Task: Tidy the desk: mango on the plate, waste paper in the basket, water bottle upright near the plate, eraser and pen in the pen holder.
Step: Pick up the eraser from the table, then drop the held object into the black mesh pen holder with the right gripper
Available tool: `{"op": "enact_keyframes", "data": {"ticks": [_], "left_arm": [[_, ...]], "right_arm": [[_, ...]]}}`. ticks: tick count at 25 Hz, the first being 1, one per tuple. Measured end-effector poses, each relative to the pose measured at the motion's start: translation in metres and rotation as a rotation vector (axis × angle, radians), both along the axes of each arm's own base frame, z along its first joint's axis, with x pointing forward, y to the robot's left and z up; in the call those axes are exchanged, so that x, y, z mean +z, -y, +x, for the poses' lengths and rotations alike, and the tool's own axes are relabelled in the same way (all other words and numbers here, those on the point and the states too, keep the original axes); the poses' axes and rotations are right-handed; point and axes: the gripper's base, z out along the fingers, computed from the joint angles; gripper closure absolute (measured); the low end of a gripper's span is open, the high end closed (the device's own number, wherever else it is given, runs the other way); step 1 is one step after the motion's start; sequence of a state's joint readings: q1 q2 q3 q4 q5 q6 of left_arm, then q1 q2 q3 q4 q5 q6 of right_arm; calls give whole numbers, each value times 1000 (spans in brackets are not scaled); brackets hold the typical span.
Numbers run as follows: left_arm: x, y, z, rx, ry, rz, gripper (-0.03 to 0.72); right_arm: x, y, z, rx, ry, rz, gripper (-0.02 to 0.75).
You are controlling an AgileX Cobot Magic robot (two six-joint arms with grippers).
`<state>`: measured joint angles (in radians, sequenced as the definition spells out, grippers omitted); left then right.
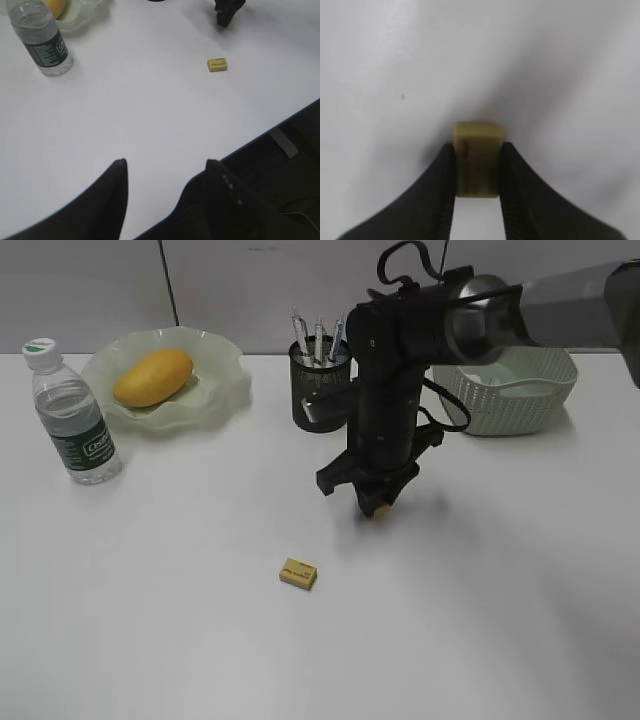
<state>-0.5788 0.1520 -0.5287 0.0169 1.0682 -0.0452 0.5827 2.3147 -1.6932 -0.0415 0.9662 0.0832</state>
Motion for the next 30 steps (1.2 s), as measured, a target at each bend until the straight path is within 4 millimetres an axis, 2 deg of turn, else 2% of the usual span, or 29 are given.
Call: {"op": "enact_keyframes", "data": {"ticks": [4,11,15,20,23,27,30], "left_arm": [[0,0,0,0,0,0,306],[0,0,0,0,0,0,306],[0,0,0,0,0,0,306],[0,0,0,0,0,0,306],[0,0,0,0,0,0,306],[0,0,0,0,0,0,306],[0,0,0,0,0,0,306]], "right_arm": [[31,-9,16,8,92,36,517],[118,-27,48,13,365,182,519],[145,-32,58,17,500,250,519],[155,-37,67,23,621,308,519],[152,-38,73,19,674,316,519],[128,-39,84,13,685,312,519],[102,-40,91,8,659,297,521]]}}
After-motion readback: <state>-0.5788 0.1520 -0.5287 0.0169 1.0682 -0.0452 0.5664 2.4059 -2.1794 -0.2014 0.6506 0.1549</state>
